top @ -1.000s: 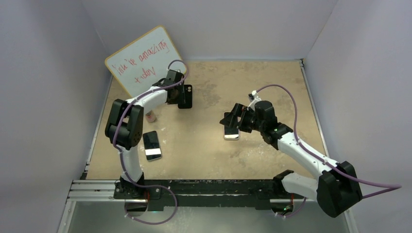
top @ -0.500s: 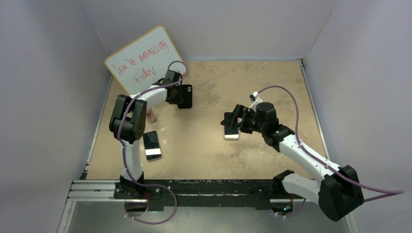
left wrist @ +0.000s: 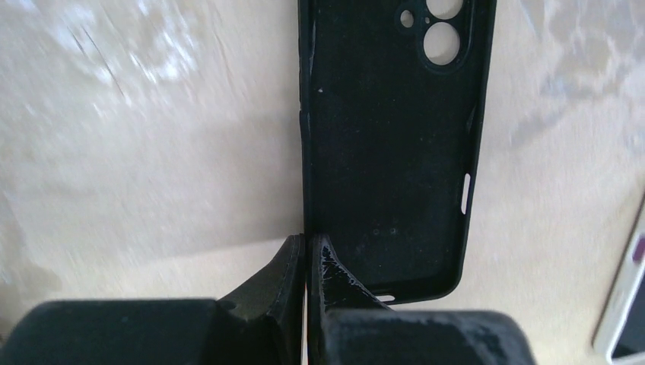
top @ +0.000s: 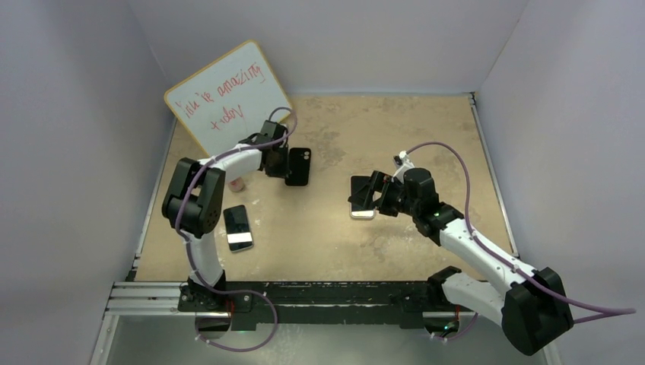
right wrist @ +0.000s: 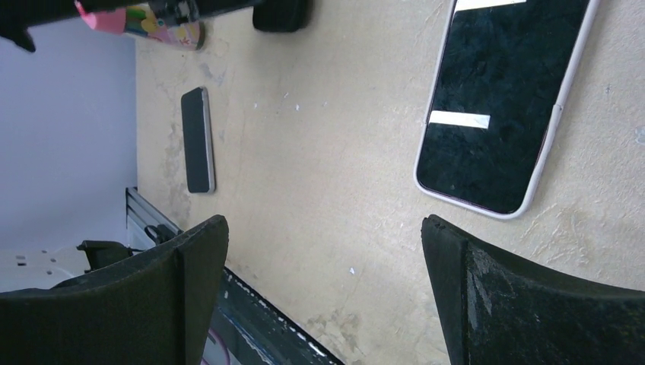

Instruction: Put the phone into the phone case

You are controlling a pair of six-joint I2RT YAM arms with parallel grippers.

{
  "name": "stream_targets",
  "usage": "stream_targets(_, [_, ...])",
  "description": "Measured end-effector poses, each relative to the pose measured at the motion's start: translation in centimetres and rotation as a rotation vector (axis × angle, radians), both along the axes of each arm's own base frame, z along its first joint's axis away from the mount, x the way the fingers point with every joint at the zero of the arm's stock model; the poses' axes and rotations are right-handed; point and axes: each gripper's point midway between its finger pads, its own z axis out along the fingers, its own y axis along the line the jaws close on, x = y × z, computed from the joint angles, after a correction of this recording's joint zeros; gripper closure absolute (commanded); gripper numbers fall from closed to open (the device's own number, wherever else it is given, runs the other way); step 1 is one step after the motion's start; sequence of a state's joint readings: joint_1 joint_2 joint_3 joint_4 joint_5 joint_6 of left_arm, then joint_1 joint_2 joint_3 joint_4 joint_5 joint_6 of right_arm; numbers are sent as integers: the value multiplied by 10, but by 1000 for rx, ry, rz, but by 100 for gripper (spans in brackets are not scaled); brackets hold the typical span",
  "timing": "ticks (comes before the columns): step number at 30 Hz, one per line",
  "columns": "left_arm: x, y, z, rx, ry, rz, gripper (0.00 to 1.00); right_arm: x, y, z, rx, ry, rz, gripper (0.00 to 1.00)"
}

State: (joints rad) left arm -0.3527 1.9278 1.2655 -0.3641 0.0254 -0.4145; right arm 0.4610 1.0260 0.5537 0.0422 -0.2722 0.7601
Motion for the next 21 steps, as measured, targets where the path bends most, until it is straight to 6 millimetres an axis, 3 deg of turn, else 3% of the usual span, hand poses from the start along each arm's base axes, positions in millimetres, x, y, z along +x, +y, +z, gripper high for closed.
stream_targets(9, [-81, -36, 13, -14, 45, -99, 100, 0, 0, -1, 5, -1, -6, 4])
stream_targets(16, [-130, -20, -6, -46, 114, 2, 99, -4, -2, -7, 2, 9, -7, 4])
stream_targets(21, [-142, -26, -1, -93, 90, 49, 60, -5, -3, -8, 3, 9, -8, 4])
